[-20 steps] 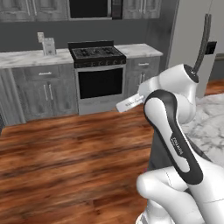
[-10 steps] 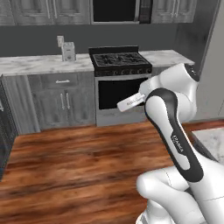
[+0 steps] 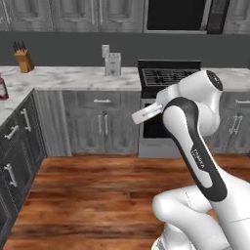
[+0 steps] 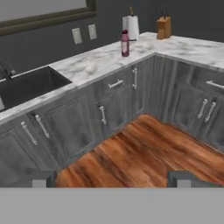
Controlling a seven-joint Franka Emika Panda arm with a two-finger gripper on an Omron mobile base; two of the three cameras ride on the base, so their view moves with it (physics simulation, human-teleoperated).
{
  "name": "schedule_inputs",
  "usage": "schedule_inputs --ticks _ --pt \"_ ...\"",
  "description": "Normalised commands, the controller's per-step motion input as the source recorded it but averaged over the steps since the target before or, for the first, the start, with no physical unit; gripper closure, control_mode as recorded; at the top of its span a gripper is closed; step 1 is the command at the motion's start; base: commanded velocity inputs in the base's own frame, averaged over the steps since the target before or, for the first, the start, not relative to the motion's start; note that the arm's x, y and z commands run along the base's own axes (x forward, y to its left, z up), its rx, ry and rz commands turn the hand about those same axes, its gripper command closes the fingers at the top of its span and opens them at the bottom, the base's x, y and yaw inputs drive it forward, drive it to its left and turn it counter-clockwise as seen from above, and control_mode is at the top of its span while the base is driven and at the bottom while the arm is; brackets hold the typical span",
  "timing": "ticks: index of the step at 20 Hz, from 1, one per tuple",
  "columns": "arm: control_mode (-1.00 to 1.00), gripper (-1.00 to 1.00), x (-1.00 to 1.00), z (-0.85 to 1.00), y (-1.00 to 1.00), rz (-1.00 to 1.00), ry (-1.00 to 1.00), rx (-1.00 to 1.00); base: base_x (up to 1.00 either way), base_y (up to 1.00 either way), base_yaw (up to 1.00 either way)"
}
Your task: There is a wine glass and glass cup on the dining counter. Place the wine bottle next to the wine glass and the juice bottle next to the glass cup.
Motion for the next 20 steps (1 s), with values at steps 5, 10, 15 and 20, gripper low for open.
schedule_inputs --ticks 5,10,15,20 --pt "1.0 -1.0 0.0 0.0 0.0 0.0 0.0 0.0 1.0 -0.14 0.47" --pt "1.0 -1.0 0.0 0.0 0.0 0.0 0.0 0.0 1.0 -0.16 0.52" --pt "1.0 -1.0 0.0 0.0 0.0 0.0 0.0 0.0 1.0 -0.19 0.55" --pt "1.0 -1.0 0.0 0.0 0.0 0.0 0.0 0.0 1.0 -0.21 0.59"
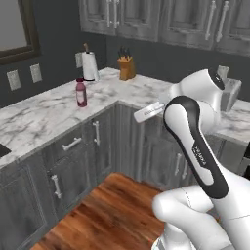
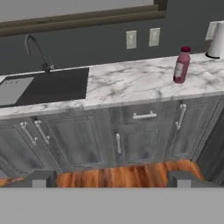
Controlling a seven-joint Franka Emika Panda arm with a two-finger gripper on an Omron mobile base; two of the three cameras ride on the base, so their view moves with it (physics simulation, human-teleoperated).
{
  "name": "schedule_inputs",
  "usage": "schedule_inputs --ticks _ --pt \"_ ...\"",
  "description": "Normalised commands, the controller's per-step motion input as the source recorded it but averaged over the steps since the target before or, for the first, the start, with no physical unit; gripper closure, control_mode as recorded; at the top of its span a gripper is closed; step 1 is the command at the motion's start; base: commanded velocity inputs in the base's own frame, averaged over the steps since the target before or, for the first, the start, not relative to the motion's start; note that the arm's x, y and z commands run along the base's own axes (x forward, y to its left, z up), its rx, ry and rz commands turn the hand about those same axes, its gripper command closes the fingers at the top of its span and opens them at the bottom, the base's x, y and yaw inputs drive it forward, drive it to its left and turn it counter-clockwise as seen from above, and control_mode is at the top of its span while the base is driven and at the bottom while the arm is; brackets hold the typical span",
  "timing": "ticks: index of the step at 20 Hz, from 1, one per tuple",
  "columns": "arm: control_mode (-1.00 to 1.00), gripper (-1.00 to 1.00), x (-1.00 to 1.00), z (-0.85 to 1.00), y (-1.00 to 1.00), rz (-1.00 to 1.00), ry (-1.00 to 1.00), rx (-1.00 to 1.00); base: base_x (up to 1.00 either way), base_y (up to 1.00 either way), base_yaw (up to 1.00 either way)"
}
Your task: There is a wine glass and glass cup on the dining counter. Place the wine bottle next to the wine glass and the juice bottle next to the glass cup.
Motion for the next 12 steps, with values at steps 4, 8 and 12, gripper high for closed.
schedule_inputs --ticks 4,8,12 --pt "1.0 -1.0 0.0 0.0 0.0 0.0 0.0 0.0 0.98 -0.29 0.58" --pt "1.0 -1.0 0.0 0.0 0.0 0.0 0.0 0.0 0.92 -0.37 0.56" --pt "1.0 -1.0 0.0 0.0 0.0 0.0 0.0 0.0 0.76 -0.46 0.48"
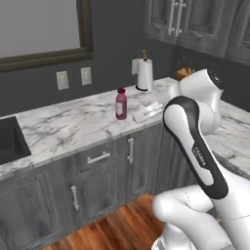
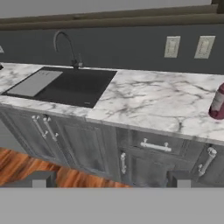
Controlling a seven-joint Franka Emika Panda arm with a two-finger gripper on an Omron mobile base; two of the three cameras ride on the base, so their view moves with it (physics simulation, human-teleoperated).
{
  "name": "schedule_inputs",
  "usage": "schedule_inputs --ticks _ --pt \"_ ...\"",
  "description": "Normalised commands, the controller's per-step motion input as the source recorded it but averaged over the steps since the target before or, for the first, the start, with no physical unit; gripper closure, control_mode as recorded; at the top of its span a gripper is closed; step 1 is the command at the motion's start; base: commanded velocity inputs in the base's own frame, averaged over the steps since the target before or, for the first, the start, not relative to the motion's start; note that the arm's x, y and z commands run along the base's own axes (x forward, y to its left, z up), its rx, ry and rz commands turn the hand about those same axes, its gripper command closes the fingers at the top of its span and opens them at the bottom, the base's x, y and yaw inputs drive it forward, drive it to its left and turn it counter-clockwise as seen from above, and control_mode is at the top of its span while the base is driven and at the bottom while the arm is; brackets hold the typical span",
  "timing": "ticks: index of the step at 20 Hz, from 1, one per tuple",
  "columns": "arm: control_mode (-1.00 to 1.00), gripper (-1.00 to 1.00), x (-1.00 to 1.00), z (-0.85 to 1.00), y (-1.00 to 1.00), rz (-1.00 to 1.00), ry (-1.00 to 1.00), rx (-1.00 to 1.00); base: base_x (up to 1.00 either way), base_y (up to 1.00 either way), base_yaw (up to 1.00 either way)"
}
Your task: There is a wine glass and glass cup on the dining counter. Place the wine bottle next to the wine glass and the juice bottle next to the glass cup.
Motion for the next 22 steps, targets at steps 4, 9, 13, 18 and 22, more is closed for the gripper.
schedule_inputs --ticks 4,9,13,18,22 --pt "1.0 -1.0 0.0 0.0 0.0 0.0 0.0 0.0 0.53 -0.44 0.32" --pt "1.0 -1.0 0.0 0.0 0.0 0.0 0.0 0.0 0.72 -0.25 0.19" --pt "1.0 -1.0 0.0 0.0 0.0 0.0 0.0 0.0 0.84 0.0 0.02" --pt "1.0 -1.0 0.0 0.0 0.0 0.0 0.0 0.0 0.53 0.0 0.0" --pt "1.0 -1.0 0.0 0.0 0.0 0.0 0.0 0.0 0.36 0.0 0.01"
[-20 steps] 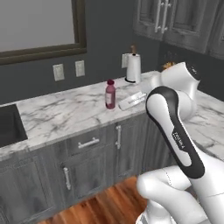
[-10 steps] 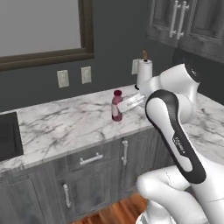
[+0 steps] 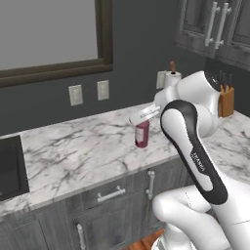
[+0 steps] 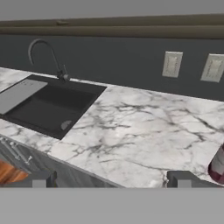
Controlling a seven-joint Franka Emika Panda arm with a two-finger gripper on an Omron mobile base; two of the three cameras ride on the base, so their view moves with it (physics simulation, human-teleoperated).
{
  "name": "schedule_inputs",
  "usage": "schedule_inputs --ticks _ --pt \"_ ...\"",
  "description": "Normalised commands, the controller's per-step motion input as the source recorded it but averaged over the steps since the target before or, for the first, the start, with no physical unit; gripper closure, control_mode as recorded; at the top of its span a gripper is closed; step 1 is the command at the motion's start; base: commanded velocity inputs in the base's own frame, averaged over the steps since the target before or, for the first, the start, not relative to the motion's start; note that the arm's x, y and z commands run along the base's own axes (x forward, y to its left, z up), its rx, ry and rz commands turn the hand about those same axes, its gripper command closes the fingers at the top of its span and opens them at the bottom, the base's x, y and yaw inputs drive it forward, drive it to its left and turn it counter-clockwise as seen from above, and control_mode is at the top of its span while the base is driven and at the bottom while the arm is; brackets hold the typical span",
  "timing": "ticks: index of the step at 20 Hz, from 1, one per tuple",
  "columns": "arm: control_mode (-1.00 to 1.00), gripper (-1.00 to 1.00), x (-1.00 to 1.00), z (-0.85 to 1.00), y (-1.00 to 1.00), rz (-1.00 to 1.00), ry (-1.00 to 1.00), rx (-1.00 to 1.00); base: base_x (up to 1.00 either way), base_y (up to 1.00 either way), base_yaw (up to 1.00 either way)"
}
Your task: There is a wine glass and glass cup on the dining counter. Place the wine bottle next to the wine glass and the juice bottle next to the glass cup.
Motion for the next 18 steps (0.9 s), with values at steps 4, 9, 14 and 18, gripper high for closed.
schedule_inputs --ticks 4,9,14,18 --pt "1.0 -1.0 0.0 0.0 0.0 0.0 0.0 0.0 0.0 0.0 0.04" --pt "-1.0 -1.0 -0.13 -0.5 -0.71 0.12 -0.04 0.16 0.0 0.0 0.0" --pt "-1.0 -1.0 -0.14 -0.78 -1.0 0.22 -0.13 0.14 0.0 0.0 0.0" --pt "-1.0 -1.0 0.25 -0.51 -0.99 0.27 -0.12 0.05 0.0 0.0 0.0"
